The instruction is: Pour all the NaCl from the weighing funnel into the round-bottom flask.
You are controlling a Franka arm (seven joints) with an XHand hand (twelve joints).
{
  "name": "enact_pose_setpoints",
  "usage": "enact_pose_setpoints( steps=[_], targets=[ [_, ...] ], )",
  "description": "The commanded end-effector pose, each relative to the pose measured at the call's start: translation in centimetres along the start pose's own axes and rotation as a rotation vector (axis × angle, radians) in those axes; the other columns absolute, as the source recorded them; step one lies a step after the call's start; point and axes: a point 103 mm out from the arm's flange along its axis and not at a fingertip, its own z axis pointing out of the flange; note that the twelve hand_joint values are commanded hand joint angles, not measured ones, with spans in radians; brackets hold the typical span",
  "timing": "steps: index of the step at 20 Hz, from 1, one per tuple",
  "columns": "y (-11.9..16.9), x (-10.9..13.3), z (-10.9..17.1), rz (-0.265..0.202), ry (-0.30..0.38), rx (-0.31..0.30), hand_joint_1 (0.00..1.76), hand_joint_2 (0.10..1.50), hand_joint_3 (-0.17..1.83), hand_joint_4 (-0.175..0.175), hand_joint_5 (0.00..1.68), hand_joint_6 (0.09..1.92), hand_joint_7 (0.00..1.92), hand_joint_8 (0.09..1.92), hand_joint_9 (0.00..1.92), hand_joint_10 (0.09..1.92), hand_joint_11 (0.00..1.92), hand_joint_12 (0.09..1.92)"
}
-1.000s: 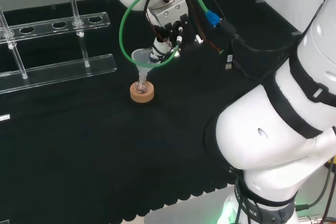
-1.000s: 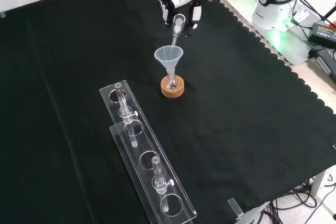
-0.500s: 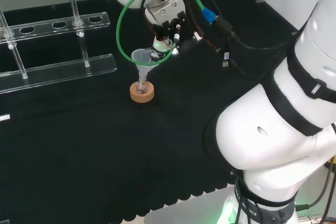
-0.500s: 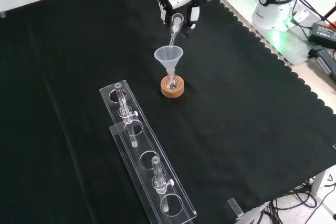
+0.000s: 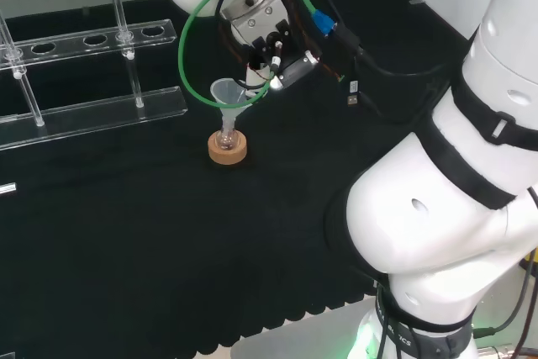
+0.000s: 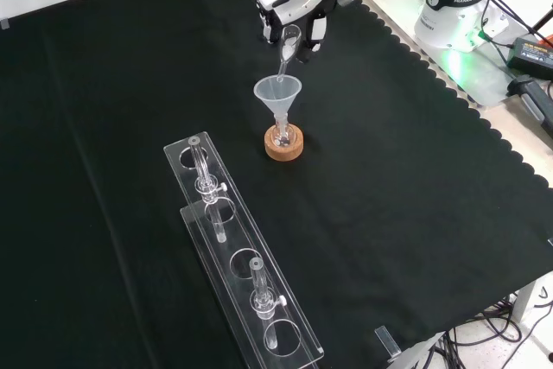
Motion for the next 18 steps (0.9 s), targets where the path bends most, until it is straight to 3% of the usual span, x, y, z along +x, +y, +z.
enact_pose_setpoints(
  steps=[1, 18],
  targets=[
    [0.0, 0.5, -0.3, 0.008, -0.038, 0.010, 1.23, 0.42, 0.91, -0.175, 1.61, 0.14, 1.76, 0.51, 1.84, 0.09, 1.76, 0.52],
    [0.1, 1.6, -1.6, 0.043, -0.152, 0.039, 1.23, 0.42, 0.91, -0.175, 1.62, 0.14, 1.76, 0.51, 1.84, 0.09, 1.75, 0.51]
  ],
)
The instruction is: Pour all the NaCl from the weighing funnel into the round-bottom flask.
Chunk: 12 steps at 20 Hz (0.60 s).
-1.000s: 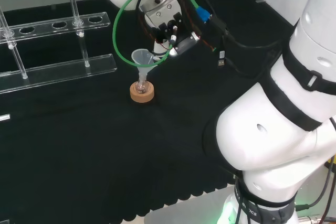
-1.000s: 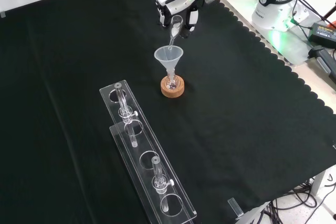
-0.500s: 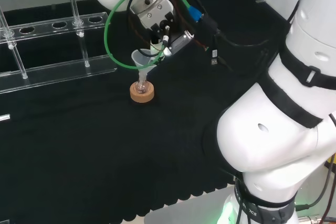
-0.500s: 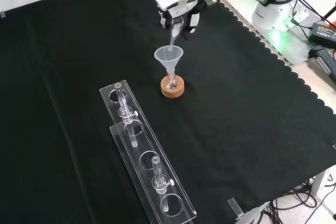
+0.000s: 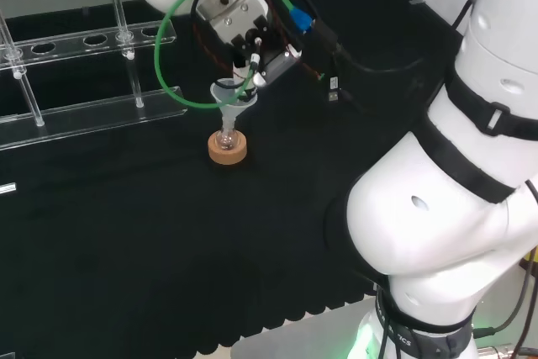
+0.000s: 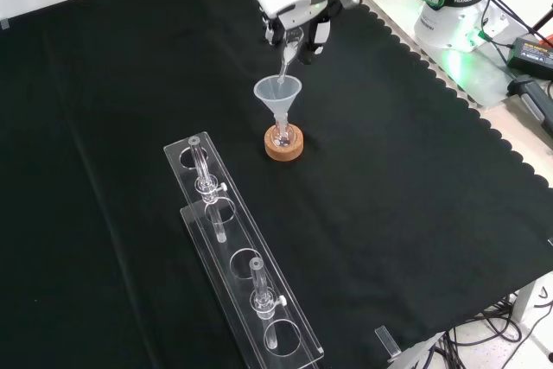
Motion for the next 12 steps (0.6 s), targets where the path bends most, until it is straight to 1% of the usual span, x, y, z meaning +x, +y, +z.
enact_pose_setpoints(
  steps=[1, 6, 12],
  targets=[
    [0.1, 0.6, 1.0, 0.023, -0.102, 0.034, 1.23, 0.42, 0.91, -0.175, 1.62, 0.14, 1.76, 0.51, 1.84, 0.09, 1.75, 0.51],
    [0.4, 0.9, 1.6, 0.020, -0.109, 0.056, 1.23, 0.42, 0.91, -0.175, 1.62, 0.14, 1.76, 0.51, 1.84, 0.09, 1.75, 0.51],
    [0.3, 0.9, 2.6, 0.019, -0.096, 0.072, 1.23, 0.42, 0.91, -0.175, 1.62, 0.14, 1.76, 0.51, 1.84, 0.09, 1.75, 0.50]
  ],
)
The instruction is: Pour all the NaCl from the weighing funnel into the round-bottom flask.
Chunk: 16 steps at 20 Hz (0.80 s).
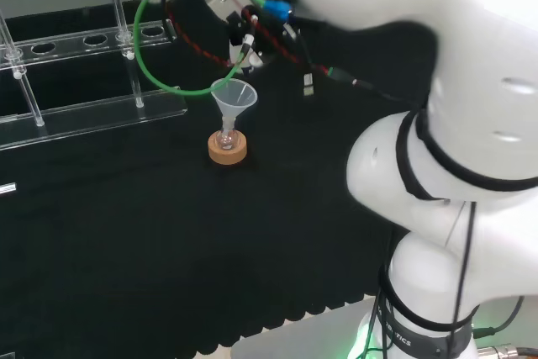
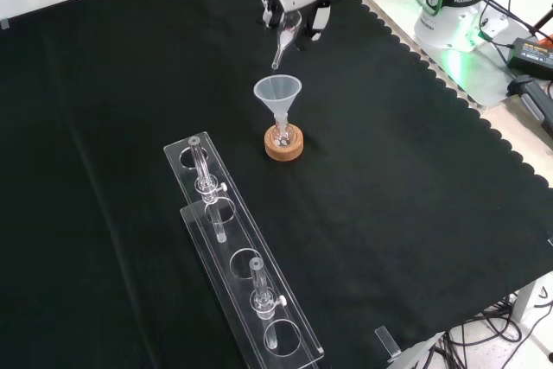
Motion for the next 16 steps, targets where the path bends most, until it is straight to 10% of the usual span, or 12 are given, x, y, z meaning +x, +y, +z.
enact_pose_setpoints(
  steps=[1, 16],
  targets=[
    [0.58, 2.32, 4.70, -0.035, -0.043, 0.097, 1.23, 0.42, 0.91, -0.175, 1.62, 0.14, 1.76, 0.51, 1.84, 0.09, 1.75, 0.50],
    [1.13, 2.33, 4.14, -0.007, -0.107, 0.123, 1.23, 0.42, 0.91, -0.175, 1.62, 0.14, 1.76, 0.51, 1.84, 0.09, 1.75, 0.50]
  ],
)
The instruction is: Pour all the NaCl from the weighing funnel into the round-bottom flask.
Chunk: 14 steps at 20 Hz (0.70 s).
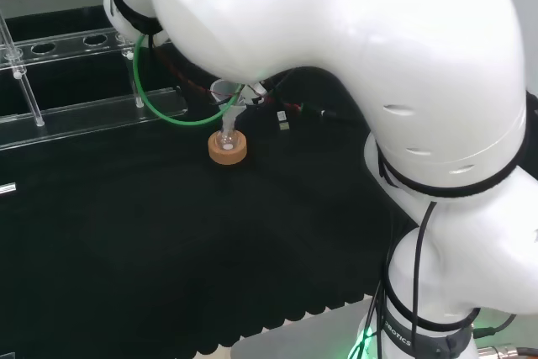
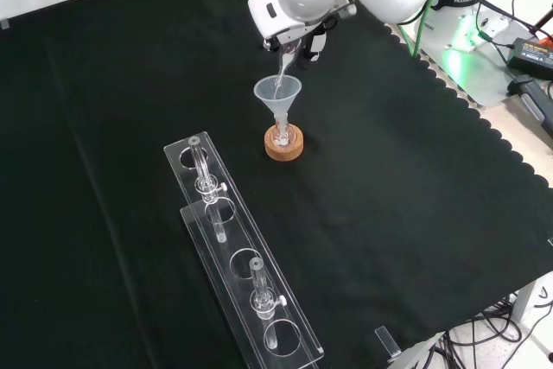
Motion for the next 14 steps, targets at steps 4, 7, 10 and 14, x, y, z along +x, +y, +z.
enact_pose_setpoints(
  steps=[4, 7, 10, 14],
  targets=[
    [-0.2, -0.9, -0.8, 0.045, -0.064, 0.024, 1.23, 0.42, 0.91, -0.175, 1.62, 0.14, 1.76, 0.51, 1.84, 0.09, 1.75, 0.50],
    [-0.8, -1.6, -1.9, 0.074, -0.089, 0.016, 1.23, 0.42, 0.91, -0.175, 1.62, 0.14, 1.76, 0.51, 1.84, 0.09, 1.75, 0.50],
    [-1.2, -1.7, -2.7, 0.089, -0.101, 0.008, 1.23, 0.42, 0.91, -0.175, 1.62, 0.14, 1.76, 0.51, 1.84, 0.09, 1.75, 0.49],
    [-1.7, -1.9, -3.5, 0.105, -0.117, 0.003, 1.23, 0.42, 0.91, -0.175, 1.62, 0.14, 1.76, 0.51, 1.84, 0.09, 1.75, 0.49]
  ],
)
